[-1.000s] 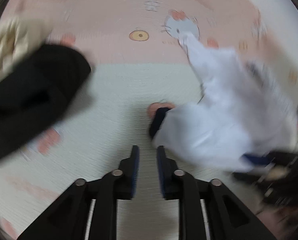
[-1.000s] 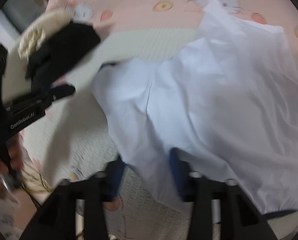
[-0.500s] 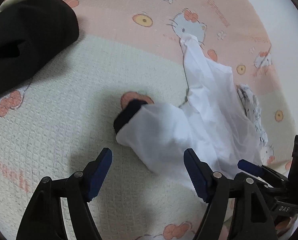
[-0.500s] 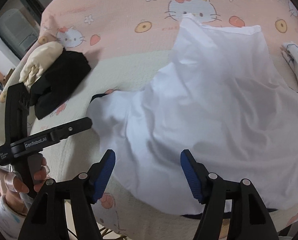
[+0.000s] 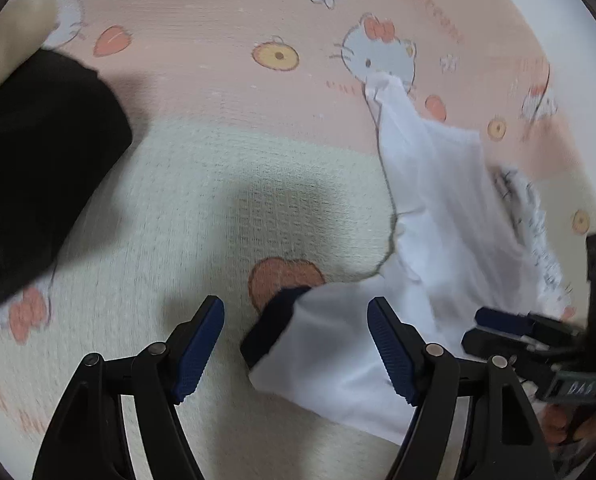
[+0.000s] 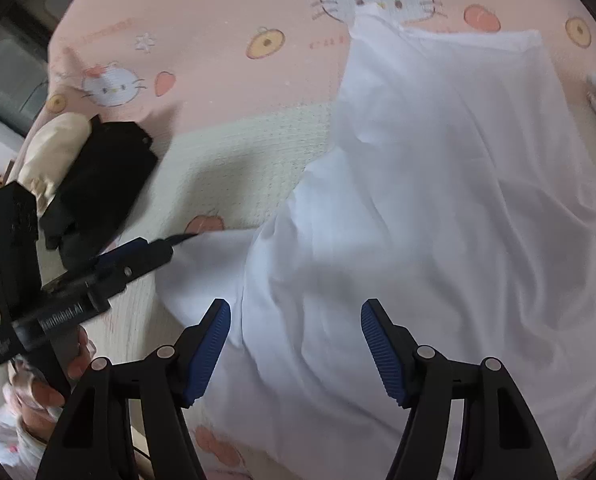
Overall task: Fold clothes
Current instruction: 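Open the right gripper while the left gripper grasps the navy-trimmed edge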
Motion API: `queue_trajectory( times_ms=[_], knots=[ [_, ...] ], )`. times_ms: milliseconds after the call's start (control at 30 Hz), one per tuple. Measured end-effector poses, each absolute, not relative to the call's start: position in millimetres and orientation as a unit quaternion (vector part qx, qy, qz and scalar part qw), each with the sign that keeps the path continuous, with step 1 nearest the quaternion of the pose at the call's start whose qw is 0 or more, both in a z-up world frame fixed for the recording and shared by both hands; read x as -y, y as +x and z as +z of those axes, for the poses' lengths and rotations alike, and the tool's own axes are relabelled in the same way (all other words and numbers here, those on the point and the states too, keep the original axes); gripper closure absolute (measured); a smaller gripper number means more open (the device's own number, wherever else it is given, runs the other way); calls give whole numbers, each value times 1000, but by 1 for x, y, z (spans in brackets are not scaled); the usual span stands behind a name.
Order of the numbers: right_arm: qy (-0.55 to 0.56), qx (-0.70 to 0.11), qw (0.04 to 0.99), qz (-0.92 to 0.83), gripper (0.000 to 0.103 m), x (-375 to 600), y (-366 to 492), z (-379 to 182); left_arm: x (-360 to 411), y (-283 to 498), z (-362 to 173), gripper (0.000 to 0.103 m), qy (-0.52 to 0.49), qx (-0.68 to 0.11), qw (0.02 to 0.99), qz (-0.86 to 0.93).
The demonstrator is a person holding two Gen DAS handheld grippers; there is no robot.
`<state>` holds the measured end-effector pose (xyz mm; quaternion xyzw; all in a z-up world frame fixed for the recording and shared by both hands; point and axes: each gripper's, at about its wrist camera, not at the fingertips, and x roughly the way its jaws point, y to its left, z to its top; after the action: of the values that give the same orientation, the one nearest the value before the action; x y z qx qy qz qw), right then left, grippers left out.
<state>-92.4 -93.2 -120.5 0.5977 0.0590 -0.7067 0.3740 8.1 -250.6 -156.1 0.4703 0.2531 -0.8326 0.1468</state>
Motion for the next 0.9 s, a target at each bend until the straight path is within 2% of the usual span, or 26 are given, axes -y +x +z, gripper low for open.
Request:
queue_trajectory(
  times_ms=[133, 233, 367, 600, 633, 667, 767, 900],
  knots=[
    [615, -46, 365, -698, 36, 108, -106, -129, 250, 0, -160, 31, 476, -238, 127, -837],
    [629, -42, 357, -689, 36, 119, -114, -135, 249, -5, -164, 49, 489, -237, 104, -833],
    [634, -54, 349, -688, 36, 133, -120, -141, 250, -7, -168, 59, 500, -235, 97, -827],
    [648, -49, 347, -676, 36, 145, -117, -151, 253, -3, -180, 71, 510, -249, 96, -818],
    [650, -47, 347, -675, 36, 146, -116, -152, 252, -1, -179, 82, 506, -249, 94, -820],
    [650, -51, 346, -675, 36, 149, -116, -153, 251, 1, -179, 88, 504, -252, 92, -821],
    [650, -64, 343, -675, 36, 157, -114, -155, 246, 8, -183, 94, 501, -259, 93, -820],
    [650, -80, 338, -676, 36, 168, -111, -158, 234, 16, -181, 95, 489, -246, 96, -831]
  ],
)
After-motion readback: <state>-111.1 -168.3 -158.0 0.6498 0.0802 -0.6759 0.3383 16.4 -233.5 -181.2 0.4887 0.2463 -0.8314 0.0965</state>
